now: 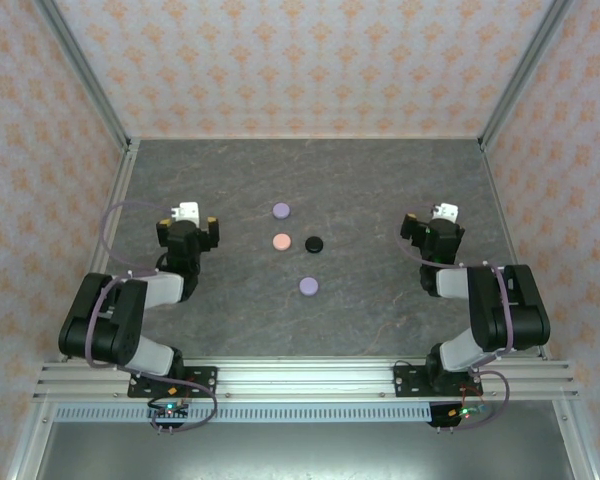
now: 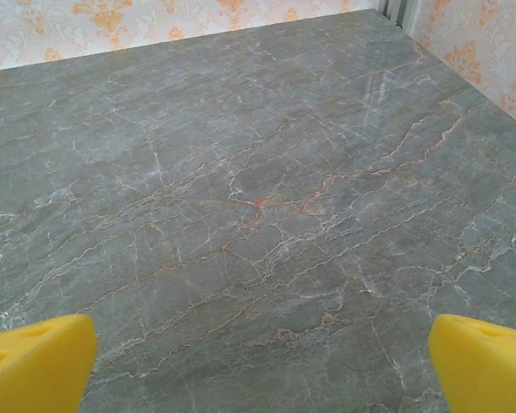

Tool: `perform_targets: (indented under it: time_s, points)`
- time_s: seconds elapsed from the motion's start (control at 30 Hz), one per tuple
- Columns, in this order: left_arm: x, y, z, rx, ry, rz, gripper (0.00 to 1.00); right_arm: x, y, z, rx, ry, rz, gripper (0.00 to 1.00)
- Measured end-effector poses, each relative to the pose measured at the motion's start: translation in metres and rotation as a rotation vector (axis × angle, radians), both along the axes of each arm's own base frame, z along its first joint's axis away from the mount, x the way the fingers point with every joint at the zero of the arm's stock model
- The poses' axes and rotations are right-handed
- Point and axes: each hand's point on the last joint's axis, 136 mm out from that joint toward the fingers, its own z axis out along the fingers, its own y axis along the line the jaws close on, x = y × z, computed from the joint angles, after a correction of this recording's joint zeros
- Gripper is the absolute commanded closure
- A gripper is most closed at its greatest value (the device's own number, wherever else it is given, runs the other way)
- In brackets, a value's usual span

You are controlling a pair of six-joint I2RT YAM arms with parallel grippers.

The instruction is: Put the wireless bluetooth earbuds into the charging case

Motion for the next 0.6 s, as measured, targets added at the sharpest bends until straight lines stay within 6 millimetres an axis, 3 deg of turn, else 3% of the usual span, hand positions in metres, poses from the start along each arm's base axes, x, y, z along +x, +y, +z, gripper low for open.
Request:
perform_targets:
  time_s: [0.07,0.6]
  points:
    - [0.000,0.010,-0.006,-0.034,0.009,0.012,0.00,0.000,0.000,0.000,0.000,0.002,0.000,0.01]
    - [0.003,-0.007,-0.008,-0.076,0.010,-0.053,0.00,0.000,0.000,-0.001,0.000,0.003,0.000,0.01]
